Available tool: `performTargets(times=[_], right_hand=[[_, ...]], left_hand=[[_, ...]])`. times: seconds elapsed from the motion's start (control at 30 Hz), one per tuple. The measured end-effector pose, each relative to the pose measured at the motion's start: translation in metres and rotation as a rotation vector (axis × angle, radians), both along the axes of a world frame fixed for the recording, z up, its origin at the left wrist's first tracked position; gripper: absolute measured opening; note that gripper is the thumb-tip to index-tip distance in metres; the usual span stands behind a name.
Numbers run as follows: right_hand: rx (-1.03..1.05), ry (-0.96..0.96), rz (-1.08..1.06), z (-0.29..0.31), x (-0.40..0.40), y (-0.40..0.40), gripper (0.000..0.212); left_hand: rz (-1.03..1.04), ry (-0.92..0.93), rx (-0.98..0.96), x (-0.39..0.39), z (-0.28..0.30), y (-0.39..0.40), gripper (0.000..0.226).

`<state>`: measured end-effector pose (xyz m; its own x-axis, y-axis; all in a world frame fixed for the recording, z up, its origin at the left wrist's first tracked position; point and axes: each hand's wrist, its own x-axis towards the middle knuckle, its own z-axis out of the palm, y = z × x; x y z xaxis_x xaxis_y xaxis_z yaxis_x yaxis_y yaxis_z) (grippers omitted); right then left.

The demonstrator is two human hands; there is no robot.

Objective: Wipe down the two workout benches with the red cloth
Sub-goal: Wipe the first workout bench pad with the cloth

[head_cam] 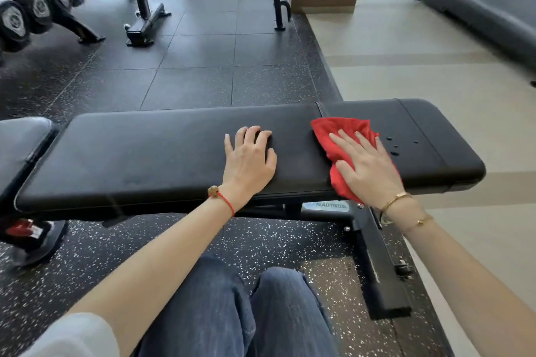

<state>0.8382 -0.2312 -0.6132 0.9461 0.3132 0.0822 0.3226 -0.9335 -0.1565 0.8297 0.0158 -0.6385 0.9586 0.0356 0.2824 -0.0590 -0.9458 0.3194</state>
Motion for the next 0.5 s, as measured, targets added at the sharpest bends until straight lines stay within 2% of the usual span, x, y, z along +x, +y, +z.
performTargets(times=[0.17, 0.23, 0.37, 0.5], right_hand=[[-0.014, 0.071, -0.231, 0.004, 0.060, -0.020, 0.055], [-0.022, 0.097, -0.258, 0.005, 0.082, -0.008, 0.056], [-0.008, 0.076, -0.153, 0.003, 0.080, 0.029, 0.057], [0.011, 0.039, -0.005, 0.002, 0.039, 0.021, 0.056]], left_hand=[[0.024, -0.002, 0.015, -0.003, 0.004, -0.004, 0.040], [0.033, -0.021, 0.010, -0.003, 0.006, -0.005, 0.038], [0.035, -0.029, -0.016, -0.004, 0.009, -0.005, 0.037], [0.024, -0.017, -0.018, -0.007, 0.012, -0.002, 0.038]])
